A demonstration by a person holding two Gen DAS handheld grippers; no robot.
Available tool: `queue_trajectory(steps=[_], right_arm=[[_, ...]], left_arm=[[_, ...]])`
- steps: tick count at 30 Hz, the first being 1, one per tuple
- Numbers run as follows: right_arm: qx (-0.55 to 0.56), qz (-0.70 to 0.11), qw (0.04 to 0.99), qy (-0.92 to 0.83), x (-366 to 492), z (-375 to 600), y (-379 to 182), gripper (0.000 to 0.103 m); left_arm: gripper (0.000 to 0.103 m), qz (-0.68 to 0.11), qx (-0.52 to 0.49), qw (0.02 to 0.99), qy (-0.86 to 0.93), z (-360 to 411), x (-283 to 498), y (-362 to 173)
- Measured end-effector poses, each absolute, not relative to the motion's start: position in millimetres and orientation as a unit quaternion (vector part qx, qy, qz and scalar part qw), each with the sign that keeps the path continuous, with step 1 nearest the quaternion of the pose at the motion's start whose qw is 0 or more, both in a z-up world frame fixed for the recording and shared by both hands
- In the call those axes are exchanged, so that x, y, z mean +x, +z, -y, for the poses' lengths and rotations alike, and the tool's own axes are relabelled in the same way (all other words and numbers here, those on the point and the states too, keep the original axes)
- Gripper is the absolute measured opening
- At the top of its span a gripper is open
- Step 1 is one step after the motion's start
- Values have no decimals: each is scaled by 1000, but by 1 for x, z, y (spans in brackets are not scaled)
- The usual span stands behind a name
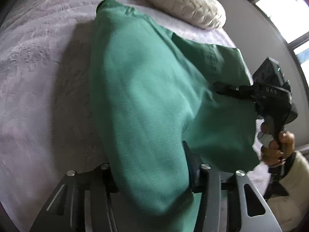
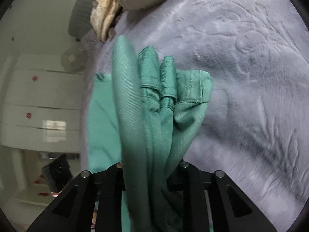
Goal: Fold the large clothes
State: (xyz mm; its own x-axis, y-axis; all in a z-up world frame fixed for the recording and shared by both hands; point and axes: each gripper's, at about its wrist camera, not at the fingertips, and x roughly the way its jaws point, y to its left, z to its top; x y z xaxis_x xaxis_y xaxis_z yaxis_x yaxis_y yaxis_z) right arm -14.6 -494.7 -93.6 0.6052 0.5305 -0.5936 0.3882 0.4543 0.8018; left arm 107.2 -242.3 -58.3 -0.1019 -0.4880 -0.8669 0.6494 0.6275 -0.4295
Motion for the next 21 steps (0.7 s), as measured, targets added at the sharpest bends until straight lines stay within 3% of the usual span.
queue_trajectory(steps=[13,21], right_arm=[[572,-381,721,94,-33,425,-29,19],[608,-396,680,106,-40,325,-37,19]], left_arm=[[48,-588,65,657,-468,175,105,12],[48,-613,104,642,-448,81,92,5]])
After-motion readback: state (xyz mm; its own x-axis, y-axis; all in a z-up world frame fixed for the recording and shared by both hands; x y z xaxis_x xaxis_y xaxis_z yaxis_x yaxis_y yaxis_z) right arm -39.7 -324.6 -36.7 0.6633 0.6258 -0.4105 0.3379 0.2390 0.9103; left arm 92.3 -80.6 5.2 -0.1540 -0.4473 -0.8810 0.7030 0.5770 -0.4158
